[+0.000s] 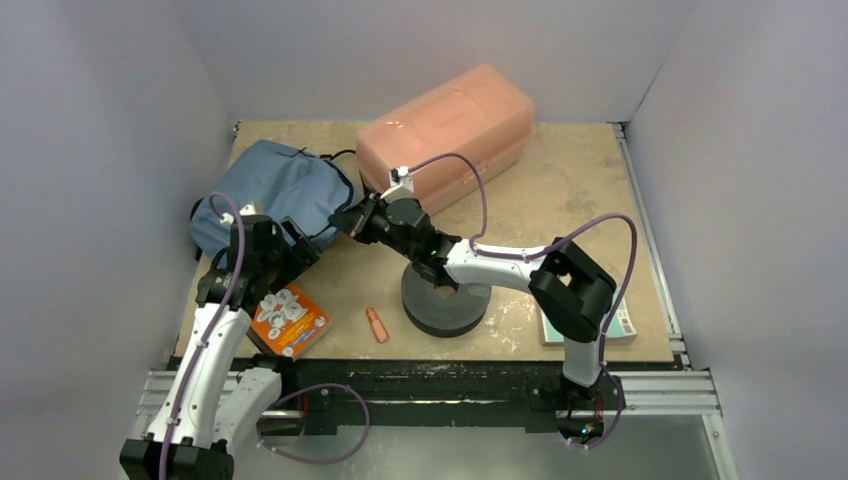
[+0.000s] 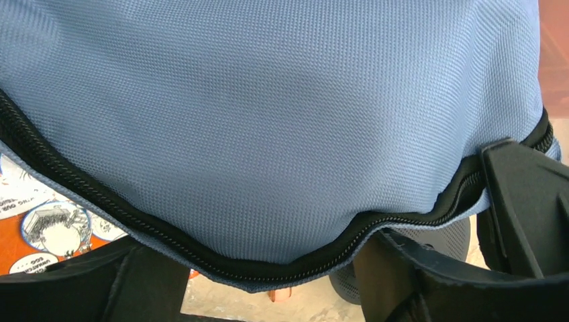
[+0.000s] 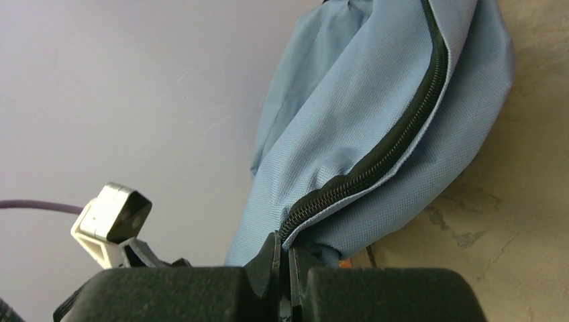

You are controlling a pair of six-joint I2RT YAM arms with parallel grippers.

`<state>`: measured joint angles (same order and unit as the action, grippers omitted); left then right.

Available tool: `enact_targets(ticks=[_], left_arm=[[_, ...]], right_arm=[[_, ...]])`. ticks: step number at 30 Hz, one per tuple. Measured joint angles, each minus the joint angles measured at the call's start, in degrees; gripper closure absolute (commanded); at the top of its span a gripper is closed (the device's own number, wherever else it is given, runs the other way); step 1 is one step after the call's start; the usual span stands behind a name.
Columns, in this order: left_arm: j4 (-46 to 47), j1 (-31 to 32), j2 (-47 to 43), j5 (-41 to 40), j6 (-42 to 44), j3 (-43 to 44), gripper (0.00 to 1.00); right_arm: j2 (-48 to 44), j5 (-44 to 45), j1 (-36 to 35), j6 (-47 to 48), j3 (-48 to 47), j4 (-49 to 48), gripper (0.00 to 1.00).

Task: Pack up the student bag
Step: Pick up the student bag at the center of the board.

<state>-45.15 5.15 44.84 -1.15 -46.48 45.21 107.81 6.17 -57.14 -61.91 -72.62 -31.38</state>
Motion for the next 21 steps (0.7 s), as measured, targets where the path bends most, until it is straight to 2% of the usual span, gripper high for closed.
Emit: enact_targets(ticks=[4, 7, 10, 11, 14, 16, 19, 21], left_arm=[[2.25, 0.02, 2.01, 0.48, 0.5, 0.02, 0.48], [2.27, 0.02, 2.25, -0.17, 1.97, 0.55, 0.7], [2.03, 0.26, 3.3, -0.63, 4.57, 2.03, 0.97], [1.92, 0.31, 3.93, -0.57, 5.7, 2.69, 1.0], [1.11, 0.57, 5.68, -0.59, 8.44, 4.13, 1.0], [0.31, 0.61, 6.58, -0.74, 10.19, 4.35, 1.0], [-0.63, 0.52, 7.06, -2.91, 12.37, 4.35, 1.0], [-0.9, 0.39, 6.75, -4.74, 14.03, 4.35, 1.0]], right_arm=[[0.0, -1.75, 0.17, 1.84, 0.66, -0.57, 1.0], [0.0, -4.55, 0.17, 4.07, 0.81, -1.33, 1.0], [0.0, -7.8, 0.09, 7.15, 0.87, -1.81, 0.99], [0.0, -8.61, 0.02, 8.28, 0.87, -1.88, 0.98], [0.0, -10.29, -0.22, 13.03, 0.81, -1.11, 0.88], [0.0, -11.39, -0.22, 16.37, 0.22, 1.07, 0.77], [-0.55, -13.4, -0.48, 22.91, -1.03, 6.43, 0.49], [-2.14, -14.1, -0.96, 27.54, -1.11, 10.38, 0.4]])
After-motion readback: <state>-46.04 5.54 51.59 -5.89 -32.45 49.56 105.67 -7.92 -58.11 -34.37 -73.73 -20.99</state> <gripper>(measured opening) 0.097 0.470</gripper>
